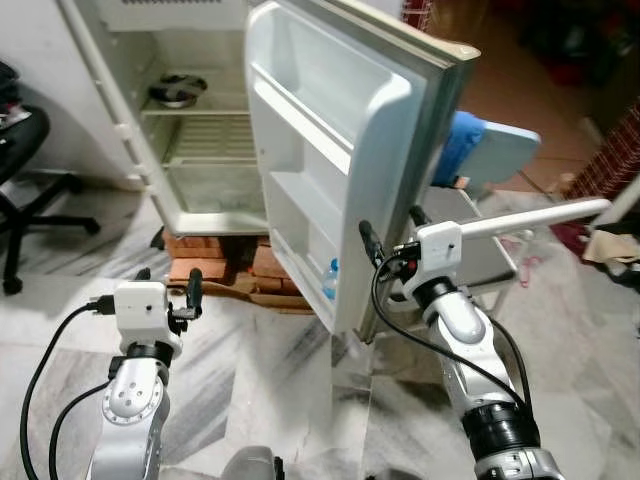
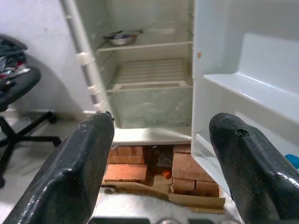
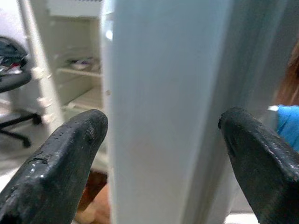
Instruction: Restocking fridge
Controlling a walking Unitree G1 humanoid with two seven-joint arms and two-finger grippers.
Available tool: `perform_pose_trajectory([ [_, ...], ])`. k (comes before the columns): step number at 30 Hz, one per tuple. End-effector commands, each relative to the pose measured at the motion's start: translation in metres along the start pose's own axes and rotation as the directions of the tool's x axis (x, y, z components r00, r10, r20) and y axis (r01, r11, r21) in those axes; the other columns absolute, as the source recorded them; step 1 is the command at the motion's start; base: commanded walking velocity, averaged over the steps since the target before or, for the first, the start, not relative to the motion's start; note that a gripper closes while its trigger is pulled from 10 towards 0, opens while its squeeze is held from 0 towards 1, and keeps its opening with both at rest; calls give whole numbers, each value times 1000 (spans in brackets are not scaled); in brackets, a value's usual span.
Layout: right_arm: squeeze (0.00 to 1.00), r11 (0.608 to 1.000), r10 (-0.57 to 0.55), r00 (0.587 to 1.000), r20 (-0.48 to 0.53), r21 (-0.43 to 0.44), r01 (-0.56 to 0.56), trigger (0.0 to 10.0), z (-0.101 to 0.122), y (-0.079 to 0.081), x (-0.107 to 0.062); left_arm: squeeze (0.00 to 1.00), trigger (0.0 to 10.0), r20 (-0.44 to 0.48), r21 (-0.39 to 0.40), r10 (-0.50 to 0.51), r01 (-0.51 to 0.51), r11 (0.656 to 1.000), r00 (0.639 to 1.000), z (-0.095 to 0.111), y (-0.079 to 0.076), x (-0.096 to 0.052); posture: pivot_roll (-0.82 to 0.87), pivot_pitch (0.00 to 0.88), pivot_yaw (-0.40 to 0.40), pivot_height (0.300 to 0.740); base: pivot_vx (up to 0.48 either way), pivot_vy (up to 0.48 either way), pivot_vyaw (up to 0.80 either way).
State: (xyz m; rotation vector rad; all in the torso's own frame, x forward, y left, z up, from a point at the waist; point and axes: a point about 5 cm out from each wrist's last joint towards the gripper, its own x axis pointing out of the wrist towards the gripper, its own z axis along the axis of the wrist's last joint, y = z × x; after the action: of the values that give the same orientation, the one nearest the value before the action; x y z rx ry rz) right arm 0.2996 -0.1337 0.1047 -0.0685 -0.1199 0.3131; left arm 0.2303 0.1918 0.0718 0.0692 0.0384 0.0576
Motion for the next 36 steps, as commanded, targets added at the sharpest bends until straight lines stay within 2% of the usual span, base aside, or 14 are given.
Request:
perform_pose_trajectory([
  [1, 0, 999, -45, 999, -16, -12, 45, 10000, -4, -10, -5, 0, 10000, -1, -4, -19, 19, 1000, 1000, 1, -7, 1, 103, 34, 6, 740, 356, 0, 0],
  [11, 0, 998, -63, 998, -12, -10, 63, 10000, -5, -15, -8, 0, 10000, -11, -9, -29, 29, 1000, 1000, -1, -8, 2, 103, 30, 5, 740, 108, 0, 0],
  [20, 0, 1000, 9, 1000, -13, 0, -9, 10000, -3, -21, -2, 0, 10000, -20, -8, -15, 14, 1000, 1000, -3, -7, -2, 102, 24, 8, 740, 0, 0, 0],
  [21, 0, 1000, 20, 1000, -7, 2, -20, 10000, 0, -25, 1, 0, 10000, -32, -14, 29, -30, 999, 999, -5, -1, -6, 106, 24, 9, 740, 0, 0, 0],
  [22, 0, 998, 50, 999, 3, 25, -50, 10000, 5, -30, 10, 0, 10000, -62, -34, 123, -125, 992, 991, -10, 12, -12, 107, 25, 10, 740, 0, 0, 0],
  [25, 0, 992, 112, 993, 20, 60, -113, 10000, 12, -28, 21, 0, 10000, -119, -57, 221, -229, 972, 968, -19, 29, -21, 114, 27, 10, 740, 0, 0, 0],
  [26, 0, 972, 206, 978, 39, 105, -209, 10000, 21, -21, 31, 0, 10000, -162, -75, 277, -292, 954, 947, -25, 39, -28, 129, 30, 6, 740, 0, 0, 0],
  [27, 0, 972, 206, 978, 39, 105, -209, 10000, 21, -21, 31, 0, 10000, -162, -75, 277, -292, 954, 947, -25, 39, -28, 129, 30, 6, 740, 0, 0, 0],
  [28, 0, 950, 279, 958, 62, 127, -284, 10000, 29, -16, 39, 0, 10000, -195, -87, 310, -331, 940, 931, -30, 45, -36, 142, 31, -1, 740, 0, 0, 0],
  [31, 0, 909, 366, 925, 107, 174, -380, 10000, 44, -7, 57, 0, 10000, -219, -74, 318, -341, 937, 922, -35, 48, -50, 172, 35, -16, 740, 0, 0, 0],
  [32, 0, 909, 366, 925, 107, 174, -380, 10000, 44, -7, 57, 0, 10000, -219, -74, 318, -341, 937, 922, -35, 48, -50, 172, 35, -16, 740, 0, 0, 0],
  [33, 0, 880, 410, 902, 133, 201, -430, 10000, 50, -1, 61, 0, 10000, -228, -71, 321, -345, 936, 919, -36, 48, -53, 181, 36, -21, 740, 0, 0, 0],
  [35, 0, 787, 505, 839, 204, 290, -544, 10000, 61, 15, 61, 0, 10000, -232, -72, 323, -347, 935, 918, -36, 47, -55, 191, 38, -27, 740, 0, 0, 0],
  [36, 0, 787, 505, 839, 204, 290, -544, 10000, 61, 15, 61, 0, 10000, -232, -72, 323, -347, 935, 918, -36, 47, -55, 191, 38, -27, 740, 0, 0, 0],
])
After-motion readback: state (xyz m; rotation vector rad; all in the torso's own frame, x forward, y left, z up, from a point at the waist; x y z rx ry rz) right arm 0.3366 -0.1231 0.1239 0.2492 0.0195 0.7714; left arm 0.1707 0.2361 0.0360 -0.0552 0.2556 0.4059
